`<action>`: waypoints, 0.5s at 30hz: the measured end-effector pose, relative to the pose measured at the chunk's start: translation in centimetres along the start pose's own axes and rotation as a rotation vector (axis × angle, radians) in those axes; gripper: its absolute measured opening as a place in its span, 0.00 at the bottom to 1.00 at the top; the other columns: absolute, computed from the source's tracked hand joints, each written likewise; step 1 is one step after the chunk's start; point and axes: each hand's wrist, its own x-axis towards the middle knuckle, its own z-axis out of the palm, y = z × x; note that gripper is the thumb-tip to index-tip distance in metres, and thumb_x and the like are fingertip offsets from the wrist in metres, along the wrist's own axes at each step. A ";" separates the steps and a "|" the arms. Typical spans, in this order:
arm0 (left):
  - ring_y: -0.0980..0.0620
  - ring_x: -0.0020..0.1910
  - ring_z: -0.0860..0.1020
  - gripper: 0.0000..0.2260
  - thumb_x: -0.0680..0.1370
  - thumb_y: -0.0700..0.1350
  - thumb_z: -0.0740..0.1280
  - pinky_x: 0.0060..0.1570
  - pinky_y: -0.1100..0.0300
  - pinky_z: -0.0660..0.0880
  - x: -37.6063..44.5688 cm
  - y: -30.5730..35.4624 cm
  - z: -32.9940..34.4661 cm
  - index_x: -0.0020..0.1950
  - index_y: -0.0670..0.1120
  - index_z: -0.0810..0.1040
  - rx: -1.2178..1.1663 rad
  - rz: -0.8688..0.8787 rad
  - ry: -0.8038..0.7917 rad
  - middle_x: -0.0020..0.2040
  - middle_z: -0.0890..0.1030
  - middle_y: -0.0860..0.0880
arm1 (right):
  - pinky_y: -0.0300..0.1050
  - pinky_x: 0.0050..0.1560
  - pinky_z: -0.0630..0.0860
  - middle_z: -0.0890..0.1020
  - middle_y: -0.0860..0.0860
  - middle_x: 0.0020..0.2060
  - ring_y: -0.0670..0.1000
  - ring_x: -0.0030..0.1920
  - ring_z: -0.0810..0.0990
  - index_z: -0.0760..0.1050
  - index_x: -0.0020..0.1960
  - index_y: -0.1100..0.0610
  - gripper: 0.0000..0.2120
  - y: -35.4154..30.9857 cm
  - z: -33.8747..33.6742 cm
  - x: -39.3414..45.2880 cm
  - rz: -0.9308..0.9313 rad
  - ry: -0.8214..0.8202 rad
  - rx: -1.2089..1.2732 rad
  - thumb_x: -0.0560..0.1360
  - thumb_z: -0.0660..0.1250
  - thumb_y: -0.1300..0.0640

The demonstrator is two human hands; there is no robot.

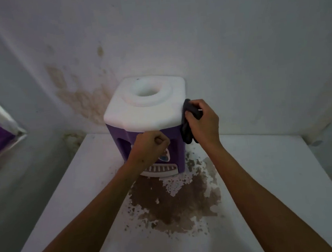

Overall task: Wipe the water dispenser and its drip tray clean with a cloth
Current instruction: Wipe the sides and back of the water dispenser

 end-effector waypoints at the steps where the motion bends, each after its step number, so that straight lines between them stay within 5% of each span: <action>1: 0.60 0.32 0.83 0.05 0.79 0.42 0.70 0.37 0.67 0.79 0.2 0.7 -0.5 0.45 0.44 0.84 -0.015 0.006 0.031 0.37 0.86 0.52 | 0.38 0.48 0.74 0.81 0.47 0.49 0.45 0.48 0.79 0.78 0.56 0.53 0.09 -0.2 0.2 0.0 -0.045 -0.042 -0.099 0.77 0.68 0.59; 6: 0.63 0.27 0.80 0.04 0.79 0.41 0.70 0.33 0.74 0.73 0.7 2.6 -1.0 0.45 0.44 0.83 -0.046 -0.004 0.162 0.33 0.83 0.55 | 0.26 0.47 0.67 0.78 0.49 0.51 0.45 0.48 0.75 0.77 0.58 0.55 0.13 -0.2 -0.3 -2.2 -0.197 -0.243 -0.253 0.74 0.70 0.62; 9: 0.62 0.27 0.80 0.07 0.81 0.42 0.68 0.33 0.69 0.75 0.3 2.8 -0.2 0.44 0.43 0.81 -0.083 -0.051 0.213 0.33 0.83 0.53 | 0.36 0.48 0.74 0.82 0.46 0.48 0.44 0.46 0.79 0.79 0.56 0.53 0.12 0.1 -0.9 -4.1 -0.170 -0.456 -0.168 0.73 0.71 0.63; 15: 0.62 0.39 0.82 0.10 0.81 0.52 0.69 0.39 0.66 0.78 -1.2 3.7 -1.7 0.50 0.46 0.82 -0.311 -0.159 0.266 0.43 0.85 0.53 | 0.53 0.55 0.82 0.84 0.50 0.48 0.49 0.51 0.84 0.78 0.55 0.54 0.07 -2.6 -0.8 -3.1 0.148 -0.367 0.266 0.77 0.71 0.58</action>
